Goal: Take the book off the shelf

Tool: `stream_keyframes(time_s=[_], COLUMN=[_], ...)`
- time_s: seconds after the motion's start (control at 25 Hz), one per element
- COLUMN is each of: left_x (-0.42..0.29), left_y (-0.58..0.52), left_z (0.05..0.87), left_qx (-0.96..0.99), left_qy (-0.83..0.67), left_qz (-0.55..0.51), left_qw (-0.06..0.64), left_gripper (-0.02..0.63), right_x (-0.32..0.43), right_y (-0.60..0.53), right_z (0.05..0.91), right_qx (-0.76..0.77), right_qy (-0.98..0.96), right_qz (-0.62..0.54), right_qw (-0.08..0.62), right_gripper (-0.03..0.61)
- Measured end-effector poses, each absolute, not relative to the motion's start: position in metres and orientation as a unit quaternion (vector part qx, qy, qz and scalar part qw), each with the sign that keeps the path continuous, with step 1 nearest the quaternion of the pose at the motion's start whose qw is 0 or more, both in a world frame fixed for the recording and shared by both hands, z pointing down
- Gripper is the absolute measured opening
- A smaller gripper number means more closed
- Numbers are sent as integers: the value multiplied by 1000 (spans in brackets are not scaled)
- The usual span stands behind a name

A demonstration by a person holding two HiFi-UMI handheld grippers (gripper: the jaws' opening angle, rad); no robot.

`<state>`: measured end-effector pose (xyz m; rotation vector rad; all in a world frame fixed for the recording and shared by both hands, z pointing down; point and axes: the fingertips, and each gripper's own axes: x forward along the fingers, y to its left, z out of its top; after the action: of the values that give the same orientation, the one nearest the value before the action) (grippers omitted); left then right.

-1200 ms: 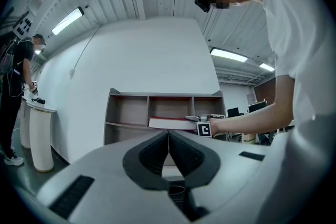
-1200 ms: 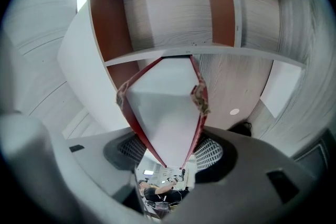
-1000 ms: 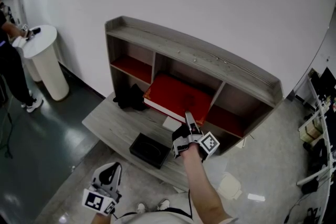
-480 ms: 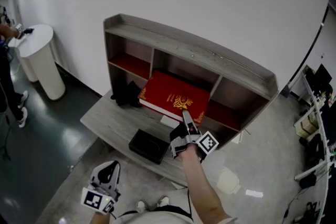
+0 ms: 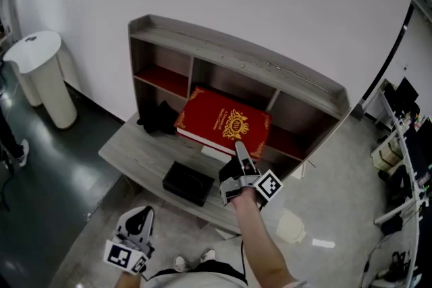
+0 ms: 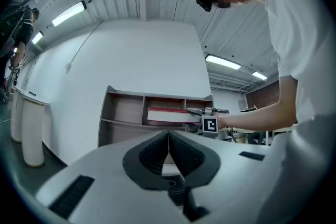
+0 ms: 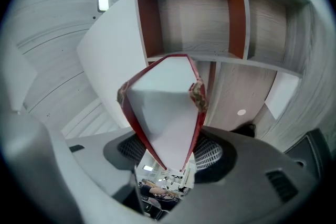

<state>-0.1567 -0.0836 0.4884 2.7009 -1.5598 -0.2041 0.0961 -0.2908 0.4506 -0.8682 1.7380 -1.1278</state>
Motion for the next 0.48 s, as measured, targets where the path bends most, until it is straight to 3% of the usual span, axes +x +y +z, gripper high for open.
stream_keyframes(time_s=[0.48], left_x=[-155], left_y=[-86], left_z=[480], left_qx=[875], left_qy=[-479], left_qz=[-72], left_qw=[-6], left_gripper=[20], right_x=[119], right_y=[-259], right_z=[429], right_qx=[-401], right_qy=[744], right_qz=[-365], right_qw=[391], right_gripper=[264])
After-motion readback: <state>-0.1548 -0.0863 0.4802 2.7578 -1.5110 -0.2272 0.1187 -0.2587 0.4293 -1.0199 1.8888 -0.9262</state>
